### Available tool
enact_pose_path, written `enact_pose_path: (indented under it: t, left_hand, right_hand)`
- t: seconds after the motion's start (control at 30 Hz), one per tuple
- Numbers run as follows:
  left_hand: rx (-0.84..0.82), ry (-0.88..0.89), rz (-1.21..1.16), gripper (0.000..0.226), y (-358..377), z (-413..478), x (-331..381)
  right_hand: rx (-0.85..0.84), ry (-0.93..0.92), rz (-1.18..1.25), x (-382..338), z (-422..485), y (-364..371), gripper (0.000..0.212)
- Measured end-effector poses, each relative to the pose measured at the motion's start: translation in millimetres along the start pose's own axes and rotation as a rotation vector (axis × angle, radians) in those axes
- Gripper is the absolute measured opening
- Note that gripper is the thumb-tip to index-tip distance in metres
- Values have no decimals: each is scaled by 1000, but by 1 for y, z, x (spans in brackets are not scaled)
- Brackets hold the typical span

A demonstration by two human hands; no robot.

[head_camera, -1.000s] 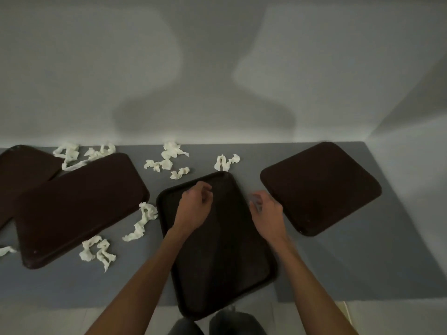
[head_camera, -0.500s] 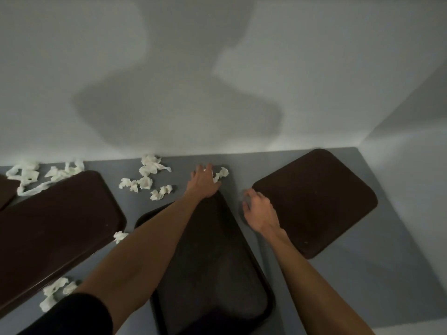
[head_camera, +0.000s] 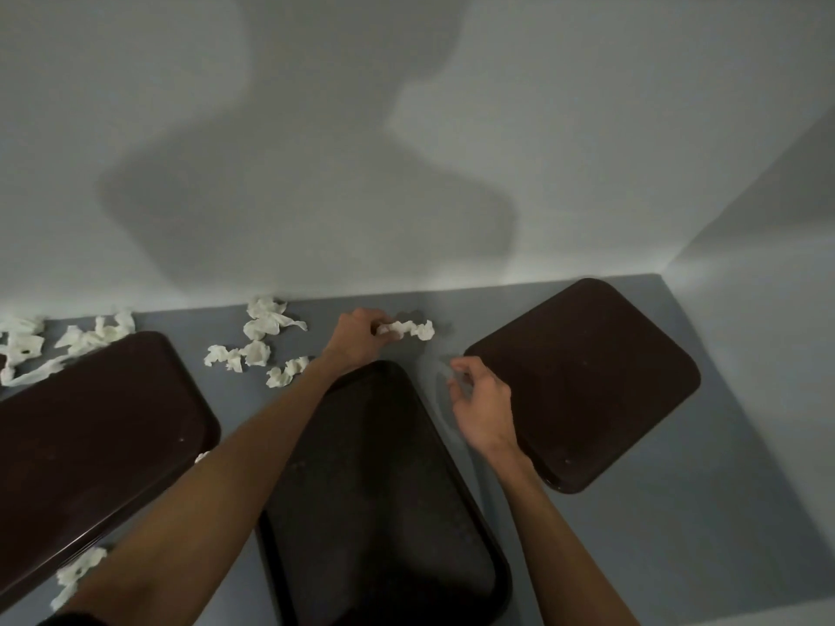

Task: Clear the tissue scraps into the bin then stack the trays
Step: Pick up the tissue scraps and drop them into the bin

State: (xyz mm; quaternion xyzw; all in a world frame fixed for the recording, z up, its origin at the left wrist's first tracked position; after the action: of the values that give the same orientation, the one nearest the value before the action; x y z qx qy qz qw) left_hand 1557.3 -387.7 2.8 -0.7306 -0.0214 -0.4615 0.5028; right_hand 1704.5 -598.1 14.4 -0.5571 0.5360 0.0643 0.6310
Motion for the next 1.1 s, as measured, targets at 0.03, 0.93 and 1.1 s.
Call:
enact_pose_path:
  t: [0.03, 0.93, 1.1]
  left_hand:
    - [-22, 20, -21, 19, -3, -7, 9]
    - [-10, 200, -308, 21, 1, -144, 89]
    - [41, 225, -83, 9, -39, -127, 33]
  right_hand:
    - [15, -1, 63, -7, 0, -2, 30]
    - [-332, 346, 516, -16, -56, 67, 42]
    - [-347, 377, 550, -7, -61, 68, 40]
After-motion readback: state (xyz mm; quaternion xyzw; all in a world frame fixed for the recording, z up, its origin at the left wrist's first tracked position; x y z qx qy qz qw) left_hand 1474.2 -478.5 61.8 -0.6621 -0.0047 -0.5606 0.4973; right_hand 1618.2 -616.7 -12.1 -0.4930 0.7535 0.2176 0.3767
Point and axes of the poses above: each hand's wrist, its own z-axis towards the middle knuckle, its own y-axis out of the palm, x = y × z, the point moved 9 cm from there along z, towards the middle knuckle, and after that the axes turned 9 degrees about y, right-handed, at the moved point
